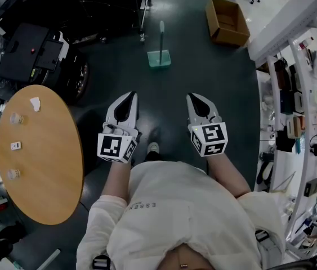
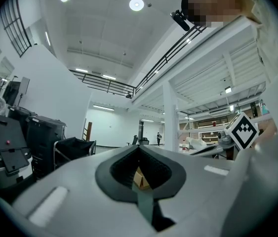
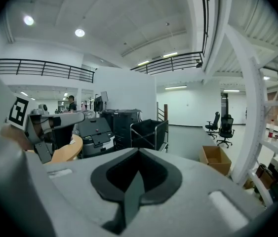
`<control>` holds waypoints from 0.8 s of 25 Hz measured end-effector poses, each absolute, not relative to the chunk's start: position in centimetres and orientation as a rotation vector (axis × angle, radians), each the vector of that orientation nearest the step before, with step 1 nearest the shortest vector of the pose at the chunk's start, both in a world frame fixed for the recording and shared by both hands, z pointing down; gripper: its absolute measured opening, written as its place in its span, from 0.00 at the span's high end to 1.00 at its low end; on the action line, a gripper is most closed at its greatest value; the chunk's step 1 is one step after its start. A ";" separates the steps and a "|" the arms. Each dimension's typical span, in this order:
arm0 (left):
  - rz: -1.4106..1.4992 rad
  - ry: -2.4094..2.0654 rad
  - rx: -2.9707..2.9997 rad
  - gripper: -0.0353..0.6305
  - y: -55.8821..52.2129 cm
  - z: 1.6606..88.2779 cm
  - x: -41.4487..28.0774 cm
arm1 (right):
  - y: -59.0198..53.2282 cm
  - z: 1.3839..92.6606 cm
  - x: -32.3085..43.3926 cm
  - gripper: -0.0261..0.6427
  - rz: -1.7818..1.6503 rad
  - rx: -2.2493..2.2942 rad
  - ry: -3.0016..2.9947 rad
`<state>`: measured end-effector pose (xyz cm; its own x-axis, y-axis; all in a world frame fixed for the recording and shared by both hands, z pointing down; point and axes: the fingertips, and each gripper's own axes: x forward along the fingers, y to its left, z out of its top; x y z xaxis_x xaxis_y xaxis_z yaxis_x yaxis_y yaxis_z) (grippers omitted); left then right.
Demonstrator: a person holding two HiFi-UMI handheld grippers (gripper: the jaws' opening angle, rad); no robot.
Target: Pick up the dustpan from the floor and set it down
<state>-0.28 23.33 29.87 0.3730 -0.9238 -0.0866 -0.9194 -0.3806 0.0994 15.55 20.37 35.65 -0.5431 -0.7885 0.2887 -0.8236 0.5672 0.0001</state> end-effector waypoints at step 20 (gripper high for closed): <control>-0.052 -1.596 2.667 0.92 24.8 31.9 0.1 | 21.8 37.6 13.8 0.97 0.205 1.312 -2.510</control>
